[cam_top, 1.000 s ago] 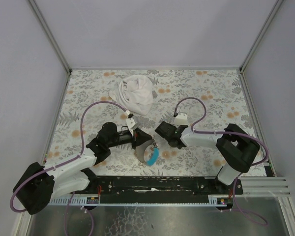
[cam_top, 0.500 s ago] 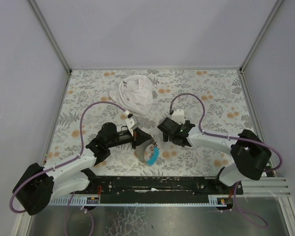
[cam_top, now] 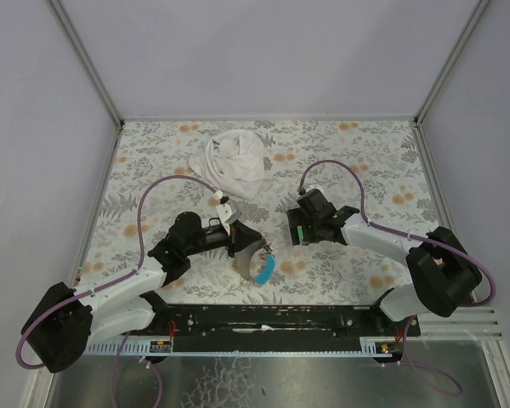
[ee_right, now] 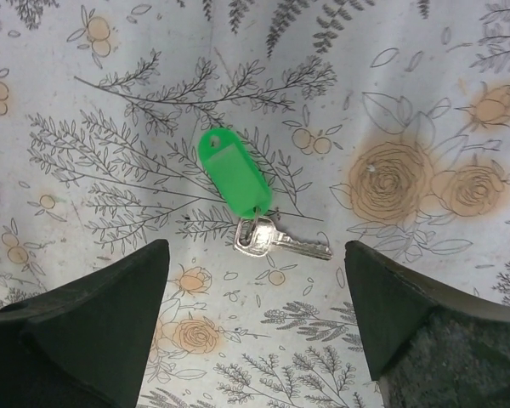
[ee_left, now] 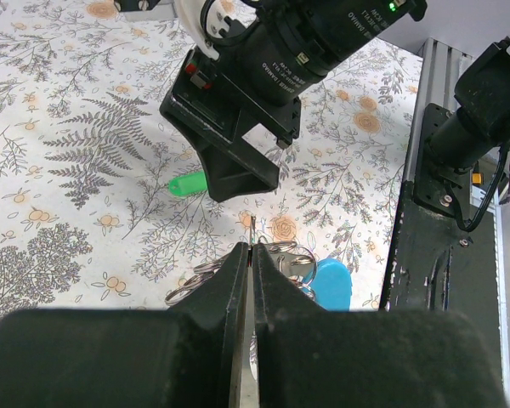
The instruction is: Put the keys on the keyring
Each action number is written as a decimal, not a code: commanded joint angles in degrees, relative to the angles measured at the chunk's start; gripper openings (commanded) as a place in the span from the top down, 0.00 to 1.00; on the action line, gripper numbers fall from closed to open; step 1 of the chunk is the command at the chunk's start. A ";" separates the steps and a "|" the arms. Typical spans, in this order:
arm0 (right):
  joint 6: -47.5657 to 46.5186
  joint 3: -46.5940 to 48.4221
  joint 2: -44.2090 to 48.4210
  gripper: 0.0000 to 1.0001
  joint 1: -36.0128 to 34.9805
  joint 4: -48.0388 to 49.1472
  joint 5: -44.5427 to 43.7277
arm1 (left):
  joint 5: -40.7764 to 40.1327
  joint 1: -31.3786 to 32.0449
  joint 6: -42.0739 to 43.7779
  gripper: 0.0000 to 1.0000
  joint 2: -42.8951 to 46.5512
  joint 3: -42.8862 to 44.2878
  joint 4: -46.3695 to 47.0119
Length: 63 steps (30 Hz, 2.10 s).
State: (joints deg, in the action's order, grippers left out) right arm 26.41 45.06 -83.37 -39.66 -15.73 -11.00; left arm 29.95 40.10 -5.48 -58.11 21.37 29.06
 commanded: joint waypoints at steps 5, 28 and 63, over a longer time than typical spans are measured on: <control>-3.11 -1.62 -3.09 0.07 1.60 2.07 6.90 | -0.47 0.16 -0.15 1.00 1.01 -0.41 2.32; 1.79 7.34 -5.46 0.17 -5.16 -3.80 11.75 | -1.66 0.11 -0.13 1.00 3.18 -1.10 2.20; -1.86 11.71 -14.52 0.30 4.95 -5.37 7.71 | -1.86 0.16 -0.26 1.00 2.76 -1.16 2.40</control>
State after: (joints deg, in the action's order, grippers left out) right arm 22.52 59.57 -100.51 -35.48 -17.54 -0.93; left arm 28.03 40.10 -5.50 -55.11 20.14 29.04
